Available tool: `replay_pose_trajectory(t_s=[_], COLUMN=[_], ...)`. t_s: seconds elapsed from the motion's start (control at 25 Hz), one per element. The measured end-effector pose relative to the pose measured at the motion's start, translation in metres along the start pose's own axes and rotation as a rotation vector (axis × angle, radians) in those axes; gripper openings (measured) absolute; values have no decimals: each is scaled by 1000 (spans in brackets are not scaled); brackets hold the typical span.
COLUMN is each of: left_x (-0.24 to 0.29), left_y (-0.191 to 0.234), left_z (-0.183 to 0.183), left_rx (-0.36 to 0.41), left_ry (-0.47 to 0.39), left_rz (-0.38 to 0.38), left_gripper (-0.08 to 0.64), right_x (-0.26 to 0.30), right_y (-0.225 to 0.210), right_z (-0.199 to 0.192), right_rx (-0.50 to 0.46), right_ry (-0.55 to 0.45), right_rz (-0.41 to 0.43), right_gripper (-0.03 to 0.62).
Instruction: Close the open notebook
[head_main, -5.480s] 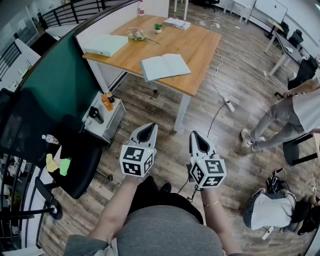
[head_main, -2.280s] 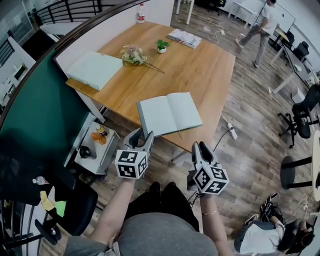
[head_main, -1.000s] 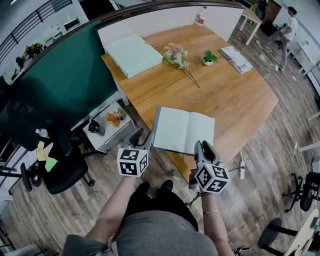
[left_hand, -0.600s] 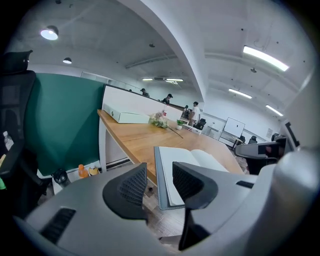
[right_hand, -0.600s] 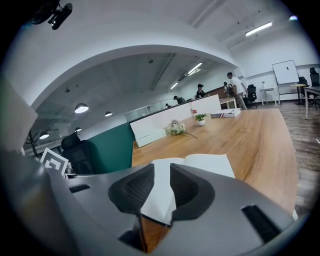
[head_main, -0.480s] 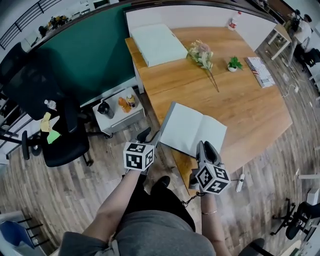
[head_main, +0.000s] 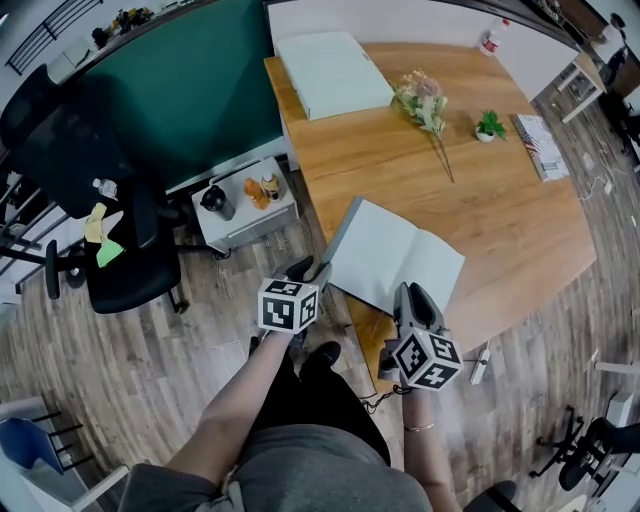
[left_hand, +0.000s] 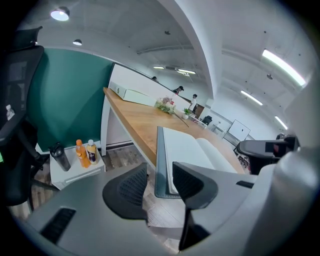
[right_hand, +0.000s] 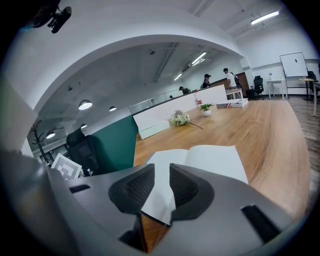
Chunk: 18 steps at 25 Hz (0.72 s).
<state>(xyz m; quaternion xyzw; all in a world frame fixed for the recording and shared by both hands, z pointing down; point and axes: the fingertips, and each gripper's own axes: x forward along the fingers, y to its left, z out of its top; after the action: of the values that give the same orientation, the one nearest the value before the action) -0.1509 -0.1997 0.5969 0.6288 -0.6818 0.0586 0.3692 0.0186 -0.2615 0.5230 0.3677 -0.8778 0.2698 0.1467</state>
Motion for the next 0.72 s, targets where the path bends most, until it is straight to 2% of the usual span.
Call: replay_pose_trajectory(t_s=[0.2, 0.72], left_x=[7, 13], left_y=[4, 7], left_z=[-7, -13], left_rx=[-49, -216], left_ry=[18, 45], left_rz=[-19, -130], left_gripper=[169, 163], right_x=[6, 13], right_y=[2, 1], right_z=[-7, -12], right_rx=[4, 30], right_ry=[25, 45], right_rz=[10, 0], right_gripper=[95, 89])
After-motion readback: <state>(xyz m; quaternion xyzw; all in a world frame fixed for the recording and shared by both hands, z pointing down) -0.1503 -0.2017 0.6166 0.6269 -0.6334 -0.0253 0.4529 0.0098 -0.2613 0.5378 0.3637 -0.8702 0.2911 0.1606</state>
